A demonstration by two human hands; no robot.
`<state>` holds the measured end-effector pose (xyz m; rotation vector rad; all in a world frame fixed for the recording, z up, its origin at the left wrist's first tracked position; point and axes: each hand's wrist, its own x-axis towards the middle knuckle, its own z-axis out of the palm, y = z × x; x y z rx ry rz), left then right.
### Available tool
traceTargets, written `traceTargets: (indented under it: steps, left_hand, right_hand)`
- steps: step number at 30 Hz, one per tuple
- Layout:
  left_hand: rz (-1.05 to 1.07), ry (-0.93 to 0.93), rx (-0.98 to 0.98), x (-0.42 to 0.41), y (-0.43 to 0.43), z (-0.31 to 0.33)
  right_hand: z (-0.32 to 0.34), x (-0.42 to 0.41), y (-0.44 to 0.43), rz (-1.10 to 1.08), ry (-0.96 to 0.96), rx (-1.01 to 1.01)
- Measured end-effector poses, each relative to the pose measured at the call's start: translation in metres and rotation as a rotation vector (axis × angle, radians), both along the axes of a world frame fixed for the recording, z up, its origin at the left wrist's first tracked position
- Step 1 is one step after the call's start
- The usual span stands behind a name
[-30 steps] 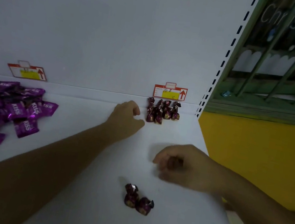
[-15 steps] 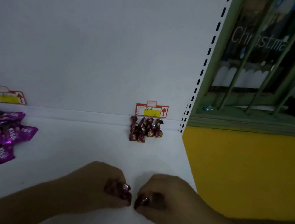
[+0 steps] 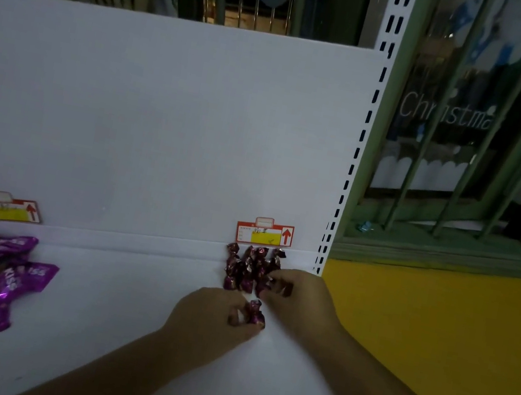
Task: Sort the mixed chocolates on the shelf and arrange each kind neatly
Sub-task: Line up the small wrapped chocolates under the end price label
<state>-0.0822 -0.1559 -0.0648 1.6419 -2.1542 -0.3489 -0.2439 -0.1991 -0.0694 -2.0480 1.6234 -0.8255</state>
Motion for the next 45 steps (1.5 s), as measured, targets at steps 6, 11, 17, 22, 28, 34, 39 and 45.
traceTargets:
  steps: [6, 11, 17, 22, 28, 34, 39, 45]
  left_hand:
    - [0.004, 0.083, 0.046, 0.003, -0.004, -0.006]
    - [0.030, 0.168, 0.057, 0.003, -0.005, -0.008]
    - [0.080, 0.172, 0.032, 0.004, -0.004, -0.005]
    - [0.196, 0.113, -0.037, 0.018, -0.008, -0.003]
    - [0.266, -0.138, 0.011, 0.028, -0.022, -0.013]
    - [0.208, -0.208, 0.059, 0.026, -0.019, -0.010]
    - [0.327, 0.900, 0.343, 0.021, -0.019, 0.009]
    - [0.328, 1.032, 0.499, 0.004, -0.045, 0.011]
  right_hand:
    - [-0.006, -0.002, 0.004, -0.041, -0.194, -0.029]
    - [-0.004, -0.012, 0.017, 0.182, -0.357, 0.023]
    - [-0.008, -0.008, 0.017, 0.205, -0.078, 0.009]
    - [-0.012, -0.010, 0.009, -0.069, -0.066, -0.070]
    - [-0.015, -0.010, 0.003, -0.107, -0.114, -0.051]
    - [-0.012, -0.009, 0.004, -0.092, -0.121, -0.009]
    - [-0.002, -0.012, 0.006, -0.213, -0.448, 0.076]
    - [0.012, 0.002, 0.005, -0.065, -0.670, 0.330]
